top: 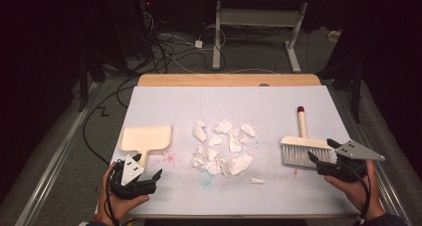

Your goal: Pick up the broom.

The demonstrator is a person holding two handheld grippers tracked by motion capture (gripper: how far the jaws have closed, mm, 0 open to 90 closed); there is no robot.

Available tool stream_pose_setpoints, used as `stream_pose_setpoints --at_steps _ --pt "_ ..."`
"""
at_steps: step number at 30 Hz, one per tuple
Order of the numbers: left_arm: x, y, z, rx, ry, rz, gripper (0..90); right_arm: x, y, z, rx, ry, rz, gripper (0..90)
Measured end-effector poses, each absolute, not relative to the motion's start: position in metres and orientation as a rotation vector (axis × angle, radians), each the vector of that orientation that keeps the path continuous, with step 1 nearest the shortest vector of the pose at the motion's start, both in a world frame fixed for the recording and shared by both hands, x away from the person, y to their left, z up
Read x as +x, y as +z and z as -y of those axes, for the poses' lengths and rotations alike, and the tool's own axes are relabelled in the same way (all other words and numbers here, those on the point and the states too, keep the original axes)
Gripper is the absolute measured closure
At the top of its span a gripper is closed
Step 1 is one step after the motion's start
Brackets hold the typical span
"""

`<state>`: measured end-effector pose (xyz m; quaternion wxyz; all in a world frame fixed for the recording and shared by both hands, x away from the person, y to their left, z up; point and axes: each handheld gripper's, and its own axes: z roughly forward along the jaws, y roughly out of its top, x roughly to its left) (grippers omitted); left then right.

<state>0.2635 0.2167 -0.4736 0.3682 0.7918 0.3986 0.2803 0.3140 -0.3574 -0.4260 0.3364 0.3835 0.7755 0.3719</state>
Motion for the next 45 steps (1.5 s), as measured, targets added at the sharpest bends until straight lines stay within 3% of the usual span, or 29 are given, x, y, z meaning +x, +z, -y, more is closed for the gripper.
stream_pose_setpoints --at_steps 5,16,28,33,39,45 --pt "0.263 -0.474 -0.218 2.032 0.711 -1.029 17.2 0.334 -0.421 0.357 1.085 0.953 -2.023 23.1" --pt "0.263 -0.474 -0.218 2.040 0.710 -1.034 17.3 0.396 -0.420 0.348 1.318 0.786 -2.084 29.1" --pt "0.264 -0.476 -0.220 2.038 0.702 -1.034 17.3 0.461 -0.443 0.340 1.578 0.639 -2.100 35.2" --pt "0.264 -0.476 -0.219 2.043 0.701 -1.035 17.3 0.470 -0.453 0.341 1.603 0.596 -2.135 41.3" --pt "0.265 -0.476 -0.218 2.049 0.706 -1.034 17.3 0.468 -0.453 0.338 1.603 0.626 -2.126 59.3" --pt "0.269 -0.475 -0.225 2.003 0.719 -1.117 17.3 0.466 -0.454 0.338 1.595 0.650 -2.116 63.7"
